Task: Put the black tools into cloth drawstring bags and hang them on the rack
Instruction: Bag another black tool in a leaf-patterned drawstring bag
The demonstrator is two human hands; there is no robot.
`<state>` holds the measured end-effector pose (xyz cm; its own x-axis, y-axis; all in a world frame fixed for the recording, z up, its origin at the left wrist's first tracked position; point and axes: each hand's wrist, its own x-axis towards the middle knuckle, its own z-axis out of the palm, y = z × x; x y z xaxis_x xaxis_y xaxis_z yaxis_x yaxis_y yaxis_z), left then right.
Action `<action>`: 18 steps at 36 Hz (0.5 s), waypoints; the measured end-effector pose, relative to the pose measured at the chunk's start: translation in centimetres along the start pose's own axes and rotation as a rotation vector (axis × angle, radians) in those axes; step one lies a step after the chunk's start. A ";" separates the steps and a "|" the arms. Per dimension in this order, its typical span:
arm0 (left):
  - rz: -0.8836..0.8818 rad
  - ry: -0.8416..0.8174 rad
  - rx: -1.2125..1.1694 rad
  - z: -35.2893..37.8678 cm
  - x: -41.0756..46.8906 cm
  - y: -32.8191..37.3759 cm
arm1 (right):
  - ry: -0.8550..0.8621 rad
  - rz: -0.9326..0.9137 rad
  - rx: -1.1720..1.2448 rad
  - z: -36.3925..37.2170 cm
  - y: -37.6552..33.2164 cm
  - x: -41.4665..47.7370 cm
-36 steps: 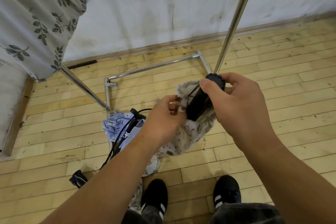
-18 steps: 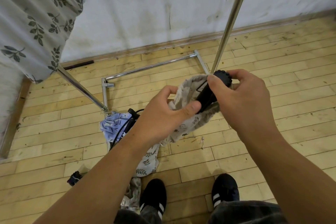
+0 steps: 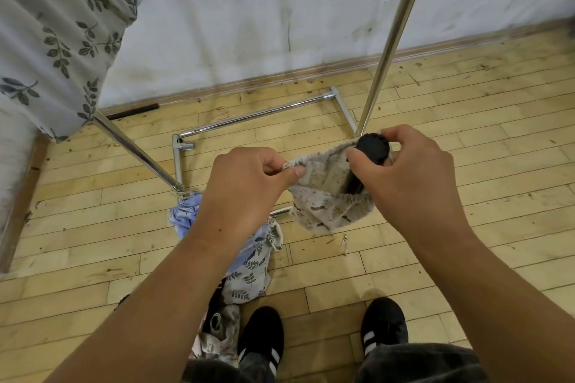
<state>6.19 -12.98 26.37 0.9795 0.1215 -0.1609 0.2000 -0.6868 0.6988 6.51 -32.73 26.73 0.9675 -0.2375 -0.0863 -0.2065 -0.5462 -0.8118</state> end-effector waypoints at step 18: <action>-0.081 -0.373 -0.632 -0.9 -2.2 3.1 | -0.256 -0.053 -0.243 3.5 0.0 -1.7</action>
<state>4.66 -14.71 29.50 0.9097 -0.1748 -0.3766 0.3583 -0.1279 0.9248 5.34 -29.51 24.89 0.9766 -0.0119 -0.2148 -0.1543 -0.7348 -0.6605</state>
